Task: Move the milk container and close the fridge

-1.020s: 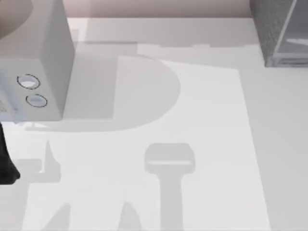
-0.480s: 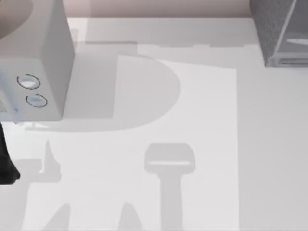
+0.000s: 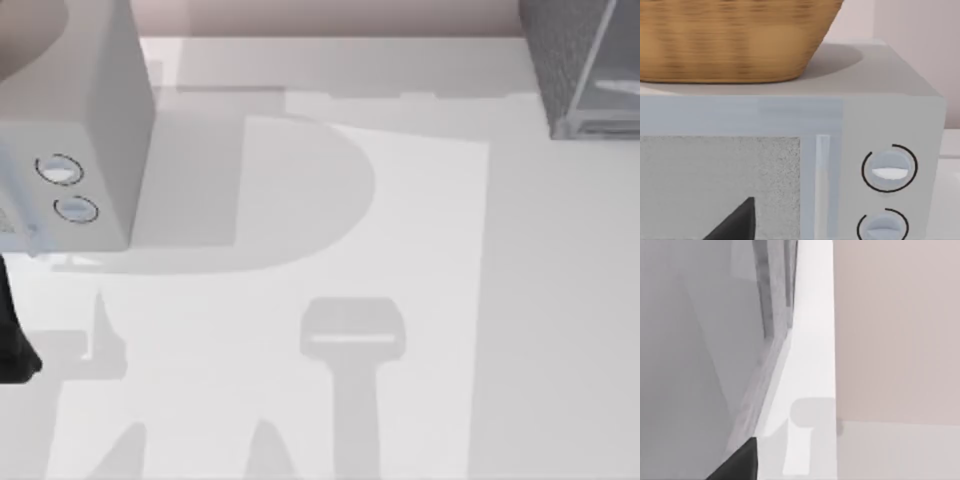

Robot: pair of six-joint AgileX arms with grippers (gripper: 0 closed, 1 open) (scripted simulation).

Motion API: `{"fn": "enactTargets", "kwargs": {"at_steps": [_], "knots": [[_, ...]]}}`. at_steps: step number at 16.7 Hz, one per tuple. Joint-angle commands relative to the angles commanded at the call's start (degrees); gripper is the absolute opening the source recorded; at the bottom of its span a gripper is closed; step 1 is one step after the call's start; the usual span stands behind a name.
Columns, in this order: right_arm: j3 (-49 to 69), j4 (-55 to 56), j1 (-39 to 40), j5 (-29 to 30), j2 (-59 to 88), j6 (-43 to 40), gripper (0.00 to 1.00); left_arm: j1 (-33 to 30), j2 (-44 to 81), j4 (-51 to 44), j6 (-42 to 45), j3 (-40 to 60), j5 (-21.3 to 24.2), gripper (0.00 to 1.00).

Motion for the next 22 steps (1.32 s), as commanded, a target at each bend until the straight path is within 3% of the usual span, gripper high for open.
{"fn": "enactTargets", "kwargs": {"at_steps": [6,17,22], "knots": [[-3.9,3.2,8.4,9.6,-1.4,5.8,1.0,0.0,0.0,0.0,0.0,0.0,0.0,1.0],[-14.8,16.7,46.8,34.4,-9.5,29.5,1.0,0.0,0.0,0.0,0.0,0.0,0.0,1.0],[-17.3,20.4,52.2,41.1,-12.0,36.0,1.0,0.0,0.0,0.0,0.0,0.0,0.0,1.0]]}}
